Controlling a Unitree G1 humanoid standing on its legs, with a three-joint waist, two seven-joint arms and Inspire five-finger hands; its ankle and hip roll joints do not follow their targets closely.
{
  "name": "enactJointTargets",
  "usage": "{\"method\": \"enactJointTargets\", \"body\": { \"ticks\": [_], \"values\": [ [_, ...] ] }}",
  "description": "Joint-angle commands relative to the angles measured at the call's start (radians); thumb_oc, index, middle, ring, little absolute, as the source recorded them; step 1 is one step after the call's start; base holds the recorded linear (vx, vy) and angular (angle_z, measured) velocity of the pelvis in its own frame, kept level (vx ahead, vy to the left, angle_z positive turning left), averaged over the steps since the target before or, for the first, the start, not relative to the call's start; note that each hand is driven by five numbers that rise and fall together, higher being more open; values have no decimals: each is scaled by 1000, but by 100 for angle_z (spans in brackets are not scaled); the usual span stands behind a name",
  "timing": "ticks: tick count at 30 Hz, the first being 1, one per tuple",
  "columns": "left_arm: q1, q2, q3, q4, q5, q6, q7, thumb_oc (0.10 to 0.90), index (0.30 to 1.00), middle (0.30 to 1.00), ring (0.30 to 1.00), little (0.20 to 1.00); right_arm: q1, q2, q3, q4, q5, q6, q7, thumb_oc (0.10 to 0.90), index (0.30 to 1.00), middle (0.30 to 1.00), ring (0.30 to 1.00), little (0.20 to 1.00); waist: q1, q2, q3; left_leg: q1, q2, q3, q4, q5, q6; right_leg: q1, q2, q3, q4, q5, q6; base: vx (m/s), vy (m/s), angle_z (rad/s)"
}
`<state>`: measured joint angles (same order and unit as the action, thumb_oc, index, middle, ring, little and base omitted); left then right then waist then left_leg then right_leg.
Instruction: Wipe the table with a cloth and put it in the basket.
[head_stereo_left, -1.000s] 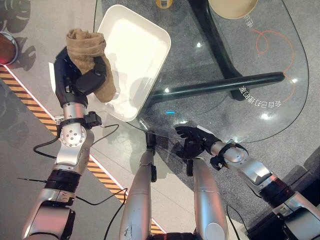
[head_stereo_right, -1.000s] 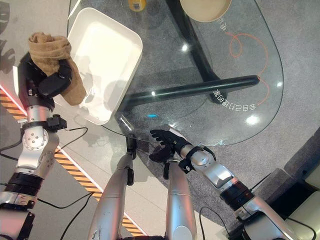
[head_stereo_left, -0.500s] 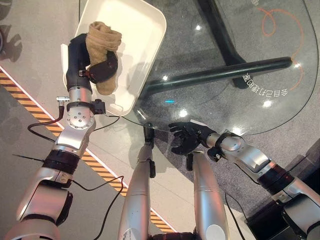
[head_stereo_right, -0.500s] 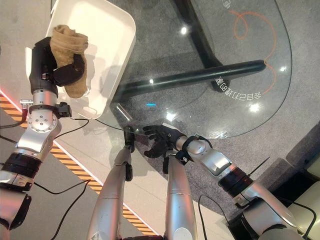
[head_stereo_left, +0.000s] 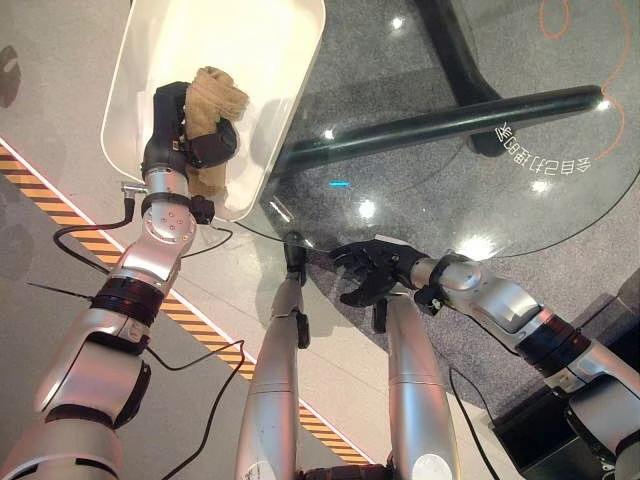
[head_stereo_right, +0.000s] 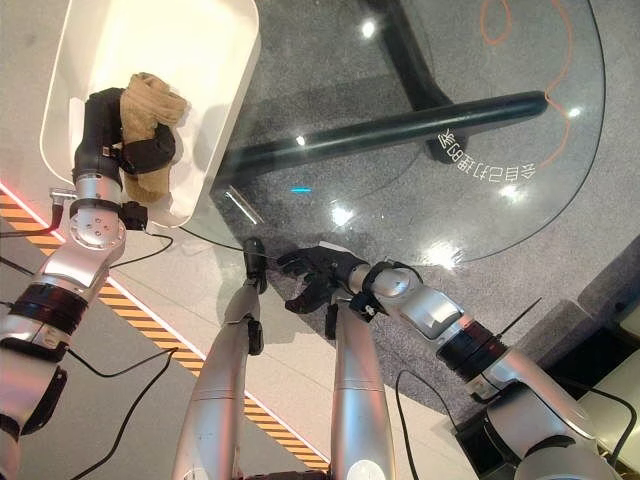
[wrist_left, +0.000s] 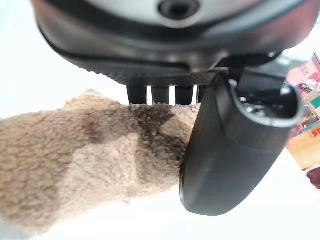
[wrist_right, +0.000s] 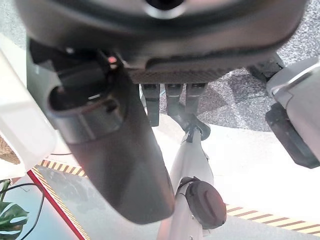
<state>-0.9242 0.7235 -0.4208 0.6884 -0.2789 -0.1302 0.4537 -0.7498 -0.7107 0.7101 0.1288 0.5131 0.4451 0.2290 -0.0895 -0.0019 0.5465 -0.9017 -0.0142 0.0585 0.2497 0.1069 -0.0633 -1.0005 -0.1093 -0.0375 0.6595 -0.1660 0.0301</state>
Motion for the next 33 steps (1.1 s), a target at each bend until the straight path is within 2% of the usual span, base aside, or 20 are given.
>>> {"method": "enactJointTargets", "body": {
  "ticks": [1,6,14,15,16,17,21,22,23,24,33],
  "values": [
    [-98,74,49,30,8,-67,78,100,300,300,300,200,1,-32,17,1,45,-39,18,800,900,900,900,900,-23,12,-26,-31,-67,78,205,-137,77,35,70,49,-332,243,20,-2,0,-4],
    [-142,73,45,79,-17,-90,95,100,300,300,300,200,-3,-24,24,10,57,-48,5,800,900,900,900,900,-28,5,-26,-43,-66,79,213,-140,73,22,72,48,-322,240,21,0,0,0],
    [-220,50,17,103,-26,-102,51,100,300,300,300,200,-21,0,21,20,79,-44,-23,800,900,900,900,900,-36,-7,-26,-63,-67,79,225,-145,71,3,75,44,-321,250,23,0,-9,0],
    [-224,44,13,104,-28,-101,47,138,333,333,333,238,-22,4,20,19,78,-42,-28,800,900,900,900,900,-37,-8,-26,-65,-68,79,226,-145,71,0,75,45,-321,252,24,0,0,0],
    [-227,40,8,105,-28,-100,36,375,535,535,535,475,-21,8,20,20,77,-43,-33,800,900,900,900,900,-38,-8,-26,-68,-68,79,228,-146,71,-3,75,46,-321,254,24,0,0,0],
    [-231,37,6,110,-23,-98,20,432,585,585,585,532,-20,11,18,25,74,-49,-32,800,900,900,900,900,-40,-9,-26,-70,-68,79,228,-147,71,-7,77,48,-321,256,24,0,0,0],
    [-240,29,-2,123,-29,-99,0,446,596,596,596,546,-27,9,19,23,75,-53,-33,800,900,900,900,900,-44,-9,-26,-70,-70,80,225,-147,71,-9,79,50,-323,257,25,0,0,0],
    [-238,27,-2,127,-36,-95,-4,569,702,702,702,669,-25,10,17,24,70,-55,-33,800,900,900,900,900,-45,-8,-26,-68,-70,80,221,-145,70,-7,79,50,-327,258,25,0,0,0],
    [-238,25,-3,130,-42,-94,-8,608,735,735,735,708,-22,10,17,25,69,-60,-34,800,900,900,900,900,-46,-8,-26,-68,-70,80,221,-145,69,-7,80,51,-327,258,25,0,0,0],
    [-239,25,-4,131,-47,-92,-12,800,900,900,900,900,-21,10,18,26,67,-63,-34,800,900,900,900,900,-47,-8,-26,-69,-70,80,221,-145,68,-7,79,51,-327,258,25,0,0,0],
    [-242,17,-8,144,-59,-90,-23,800,900,900,900,900,-5,18,11,25,51,-79,-36,800,900,900,900,900,-49,-8,-26,-64,-70,75,222,-146,66,2,76,51,-328,254,25,0,0,0]
  ]
}}
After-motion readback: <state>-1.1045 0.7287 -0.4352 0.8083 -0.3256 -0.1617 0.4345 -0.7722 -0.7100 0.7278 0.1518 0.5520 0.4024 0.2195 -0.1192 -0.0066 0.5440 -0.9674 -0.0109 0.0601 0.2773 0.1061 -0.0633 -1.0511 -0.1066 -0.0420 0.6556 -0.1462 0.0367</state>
